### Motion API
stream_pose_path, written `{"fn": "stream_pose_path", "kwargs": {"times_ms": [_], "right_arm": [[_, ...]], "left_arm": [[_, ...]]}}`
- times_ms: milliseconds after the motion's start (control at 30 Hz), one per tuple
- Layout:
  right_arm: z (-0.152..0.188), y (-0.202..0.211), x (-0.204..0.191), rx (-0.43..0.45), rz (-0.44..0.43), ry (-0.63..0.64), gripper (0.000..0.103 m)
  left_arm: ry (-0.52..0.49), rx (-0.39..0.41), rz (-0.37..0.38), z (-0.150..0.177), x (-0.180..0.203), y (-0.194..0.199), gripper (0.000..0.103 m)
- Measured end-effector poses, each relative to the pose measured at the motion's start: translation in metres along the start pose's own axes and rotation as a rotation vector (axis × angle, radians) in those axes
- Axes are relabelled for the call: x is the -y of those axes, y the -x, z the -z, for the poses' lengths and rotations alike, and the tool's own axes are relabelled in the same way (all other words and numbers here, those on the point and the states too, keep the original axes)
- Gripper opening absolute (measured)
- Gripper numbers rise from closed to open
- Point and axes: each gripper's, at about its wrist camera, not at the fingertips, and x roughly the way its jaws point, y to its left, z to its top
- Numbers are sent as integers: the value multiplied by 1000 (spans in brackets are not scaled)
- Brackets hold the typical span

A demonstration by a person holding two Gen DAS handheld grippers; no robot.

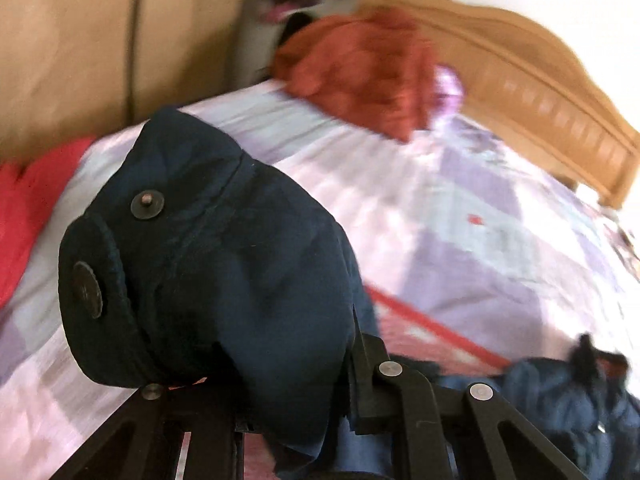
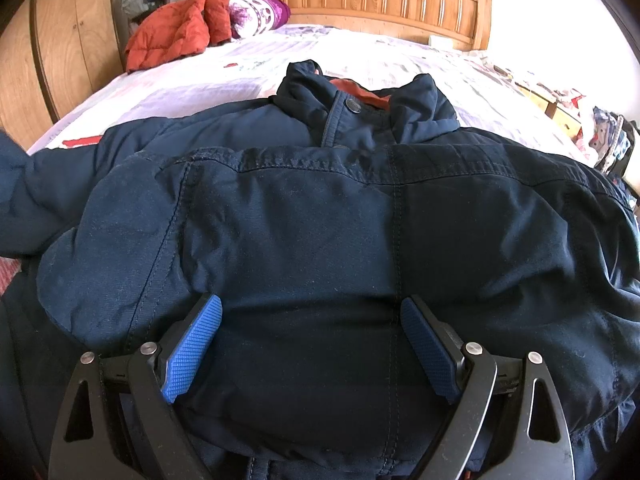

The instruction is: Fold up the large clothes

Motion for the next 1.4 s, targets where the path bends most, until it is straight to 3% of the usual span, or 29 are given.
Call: {"fn": "stream_pose_path", "kwargs": {"times_ms": [167,333,433,500,667,800,1033,1300,1367,1400], "right_arm": [[-3,-1,-2,-23,8,9,93],[-13,-3,1,-78,-18,9,94],[-24,3,13,-114,-104,-21,93],[-28,16,26,-88,-139,-57,93],[-29,59,86,3,-79,-122,93],[-23,82,134,19,-29,-152,93],[-7,107,201,0,34,-151,93],[5,117,237,0,49,-195,93],[6,119,240,-3,37,-207,93],[5,118,240,-3,33,-215,93]], "left_arm": [[-101,14,124,-4,84,24,14],[-207,-9,248,17,170,34,13],[-271,-32,309,41,222,37,13],[-295,-59,348,59,253,36,12],[-388,-130,422,120,330,29,11],[-444,-205,467,170,395,11,11],[-587,-287,446,253,469,-11,10],[-661,-292,377,290,482,-11,12],[-675,-288,370,292,483,-4,18],[-681,-287,376,290,485,2,27]]}}
